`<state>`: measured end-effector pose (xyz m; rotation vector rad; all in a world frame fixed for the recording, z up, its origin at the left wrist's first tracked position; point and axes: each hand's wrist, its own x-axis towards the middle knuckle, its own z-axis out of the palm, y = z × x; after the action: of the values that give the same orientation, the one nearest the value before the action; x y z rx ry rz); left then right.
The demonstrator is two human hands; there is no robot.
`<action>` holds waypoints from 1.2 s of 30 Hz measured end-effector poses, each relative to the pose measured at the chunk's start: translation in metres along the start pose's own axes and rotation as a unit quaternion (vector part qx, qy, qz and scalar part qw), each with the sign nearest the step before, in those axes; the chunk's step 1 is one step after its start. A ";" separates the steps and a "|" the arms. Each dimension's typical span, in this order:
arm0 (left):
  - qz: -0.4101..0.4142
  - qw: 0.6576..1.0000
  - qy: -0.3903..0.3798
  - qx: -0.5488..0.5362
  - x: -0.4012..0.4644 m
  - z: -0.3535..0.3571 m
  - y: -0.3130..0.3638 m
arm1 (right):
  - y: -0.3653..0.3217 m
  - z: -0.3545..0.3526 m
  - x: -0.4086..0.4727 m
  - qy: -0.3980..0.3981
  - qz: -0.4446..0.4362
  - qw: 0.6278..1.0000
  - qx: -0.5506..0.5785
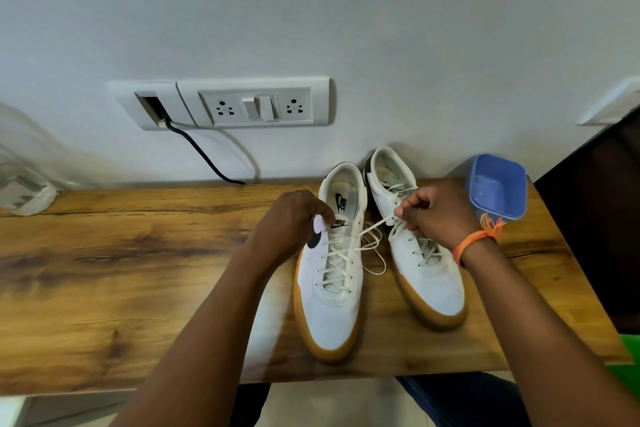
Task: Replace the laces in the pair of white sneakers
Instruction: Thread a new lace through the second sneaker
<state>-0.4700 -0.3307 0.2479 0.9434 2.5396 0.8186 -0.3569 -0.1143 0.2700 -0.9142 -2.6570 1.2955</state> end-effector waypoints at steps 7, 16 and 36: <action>0.068 0.994 0.080 0.021 -0.004 0.007 0.014 | -0.005 0.009 0.004 0.015 -0.040 0.999 0.026; 0.061 0.968 -0.017 0.242 -0.021 0.052 0.063 | -0.009 0.013 0.001 0.037 -0.064 0.995 0.070; 0.004 0.906 -0.065 -0.419 -0.012 -0.037 0.064 | -0.021 -0.005 -0.002 -0.039 0.059 0.968 0.241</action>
<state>-0.4465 -0.3141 0.3165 0.6661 1.7537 1.5903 -0.3638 -0.1220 0.2892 -0.9668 -2.1918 1.9193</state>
